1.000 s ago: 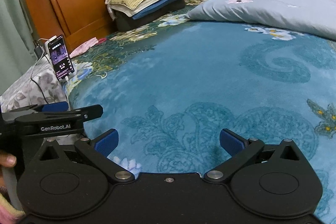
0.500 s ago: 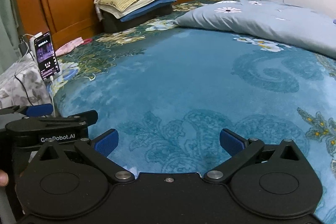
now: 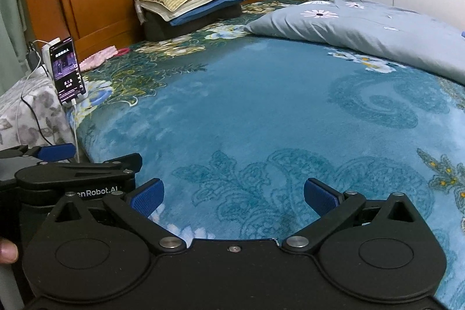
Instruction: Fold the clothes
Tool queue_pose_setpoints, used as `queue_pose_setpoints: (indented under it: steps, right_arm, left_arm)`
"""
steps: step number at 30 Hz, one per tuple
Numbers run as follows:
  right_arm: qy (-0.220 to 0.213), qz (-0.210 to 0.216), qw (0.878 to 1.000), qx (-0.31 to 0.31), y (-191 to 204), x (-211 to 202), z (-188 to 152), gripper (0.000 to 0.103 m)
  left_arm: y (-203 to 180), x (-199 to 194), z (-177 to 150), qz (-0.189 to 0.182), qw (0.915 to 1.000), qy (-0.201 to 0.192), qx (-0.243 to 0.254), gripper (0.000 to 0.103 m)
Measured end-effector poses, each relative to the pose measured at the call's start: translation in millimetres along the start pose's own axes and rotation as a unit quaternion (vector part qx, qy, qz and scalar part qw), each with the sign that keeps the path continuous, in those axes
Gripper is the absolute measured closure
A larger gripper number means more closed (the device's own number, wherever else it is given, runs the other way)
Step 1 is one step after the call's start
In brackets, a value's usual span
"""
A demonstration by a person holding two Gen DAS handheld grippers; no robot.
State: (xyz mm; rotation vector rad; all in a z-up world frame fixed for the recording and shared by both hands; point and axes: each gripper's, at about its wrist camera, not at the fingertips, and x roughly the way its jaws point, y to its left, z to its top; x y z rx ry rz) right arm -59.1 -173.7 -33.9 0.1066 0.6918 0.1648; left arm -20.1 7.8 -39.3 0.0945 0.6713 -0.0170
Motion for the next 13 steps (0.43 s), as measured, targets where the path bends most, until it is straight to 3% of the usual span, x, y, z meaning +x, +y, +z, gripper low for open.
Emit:
queue_pose_setpoints:
  steps: [13]
  right_arm:
    - [0.001,0.006,1.000,0.004,-1.1,-0.3,0.3,0.001]
  left_arm:
    - [0.1,-0.7,-0.5,0.000,1.0000,0.000,-0.001,0.000]
